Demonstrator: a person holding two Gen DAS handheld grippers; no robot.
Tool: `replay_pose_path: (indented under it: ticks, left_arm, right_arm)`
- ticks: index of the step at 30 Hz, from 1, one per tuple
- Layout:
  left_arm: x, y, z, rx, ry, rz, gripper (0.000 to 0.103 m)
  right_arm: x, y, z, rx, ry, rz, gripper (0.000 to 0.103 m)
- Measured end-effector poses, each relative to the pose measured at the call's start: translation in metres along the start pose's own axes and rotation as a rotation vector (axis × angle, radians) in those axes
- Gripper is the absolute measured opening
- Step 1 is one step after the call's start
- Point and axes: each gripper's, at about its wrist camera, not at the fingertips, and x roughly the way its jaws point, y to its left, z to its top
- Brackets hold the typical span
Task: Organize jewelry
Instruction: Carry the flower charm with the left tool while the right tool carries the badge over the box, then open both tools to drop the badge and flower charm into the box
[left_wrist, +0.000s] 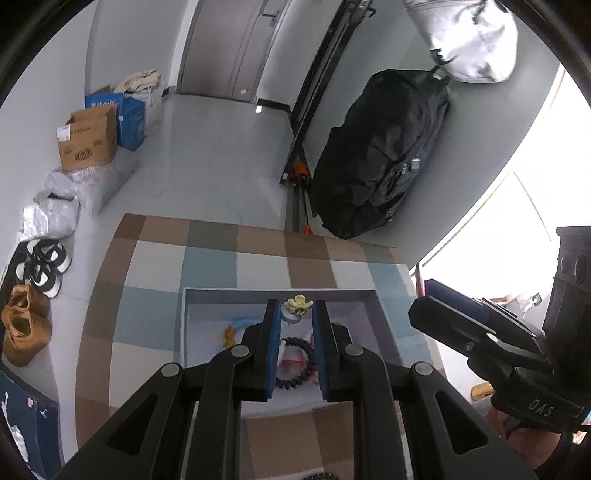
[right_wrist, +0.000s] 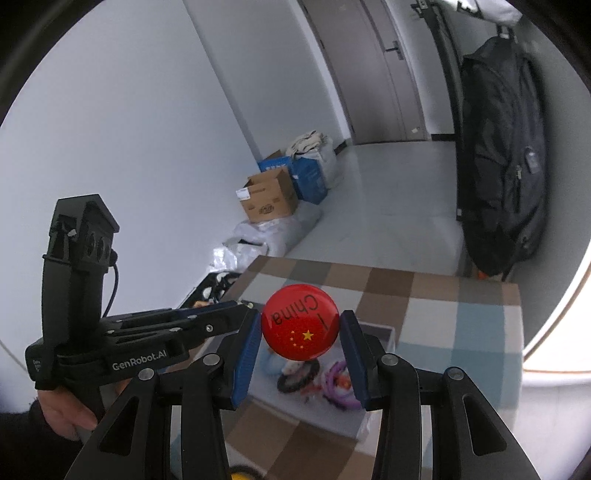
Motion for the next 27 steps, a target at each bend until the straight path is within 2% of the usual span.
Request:
replay_pose_path:
  ticks: [10, 17, 20, 27]
  left_arm:
    - [0.024, 0.018, 0.004, -0.037, 0.082, -0.035, 0.012]
    - [0.033, 0.016, 0.005, -0.018, 0.108, -0.054, 0.012]
    - [0.036, 0.016, 0.005, -0.014, 0.112, -0.040, 0.012]
    - [0.039, 0.015, 0.006, -0.019, 0.118, -0.065, 0.013]
  right_arm:
    - [0.031, -0.015, -0.001, 0.028, 0.051, 0.031, 0.042]
    - [0.042, -0.019, -0.006, 0.030, 0.102, 0.025, 0.042]
    - [0.043, -0.019, -0.008, 0.015, 0.111, 0.011, 0.042]
    - [0.043, -0.017, -0.010, -0.001, 0.119, 0.009, 0.042]
